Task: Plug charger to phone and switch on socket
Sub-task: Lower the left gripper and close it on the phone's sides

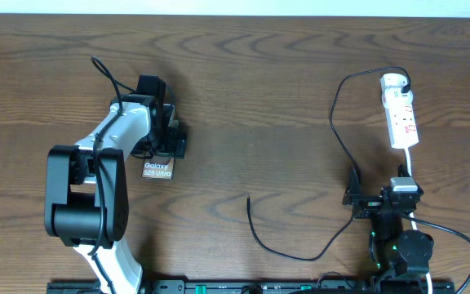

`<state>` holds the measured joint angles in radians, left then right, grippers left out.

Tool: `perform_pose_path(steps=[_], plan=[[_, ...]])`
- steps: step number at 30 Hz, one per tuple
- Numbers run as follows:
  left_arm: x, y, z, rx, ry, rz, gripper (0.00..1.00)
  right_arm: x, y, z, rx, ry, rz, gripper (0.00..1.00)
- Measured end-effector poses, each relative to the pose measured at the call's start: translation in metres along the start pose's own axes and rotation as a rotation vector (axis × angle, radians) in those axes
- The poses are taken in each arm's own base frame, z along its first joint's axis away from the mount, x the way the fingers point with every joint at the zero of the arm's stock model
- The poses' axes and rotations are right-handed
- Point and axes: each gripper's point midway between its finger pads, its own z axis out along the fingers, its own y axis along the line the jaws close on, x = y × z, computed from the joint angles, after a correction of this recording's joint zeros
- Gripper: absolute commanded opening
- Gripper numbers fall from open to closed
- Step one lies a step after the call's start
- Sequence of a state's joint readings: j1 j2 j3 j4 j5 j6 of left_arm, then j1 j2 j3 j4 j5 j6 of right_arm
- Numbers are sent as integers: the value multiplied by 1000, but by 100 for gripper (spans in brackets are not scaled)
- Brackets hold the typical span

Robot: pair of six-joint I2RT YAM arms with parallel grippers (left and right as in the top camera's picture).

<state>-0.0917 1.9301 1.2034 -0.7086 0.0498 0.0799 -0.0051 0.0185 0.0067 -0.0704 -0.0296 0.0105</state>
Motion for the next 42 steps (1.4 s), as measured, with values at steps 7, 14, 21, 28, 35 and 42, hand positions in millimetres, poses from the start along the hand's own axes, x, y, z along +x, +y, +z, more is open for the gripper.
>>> perform_pose_path(steps=[7,14,21,28,35,42], plan=[[0,0,0,0,0,0,98,0,0,0,0,0,0,99],[0,0,0,0,0,3,98,0,0,0,0,0,0,99],[-2,0,0,-1,-10,15,98,0,0,0,0,0,0,99],[-4,0,0,0,-17,30,98,0,0,0,0,0,0,99],[-4,0,0,0,-16,33,98,0,0,0,0,0,0,99],[-3,0,0,-1,-12,33,98,0,0,0,0,0,0,99]])
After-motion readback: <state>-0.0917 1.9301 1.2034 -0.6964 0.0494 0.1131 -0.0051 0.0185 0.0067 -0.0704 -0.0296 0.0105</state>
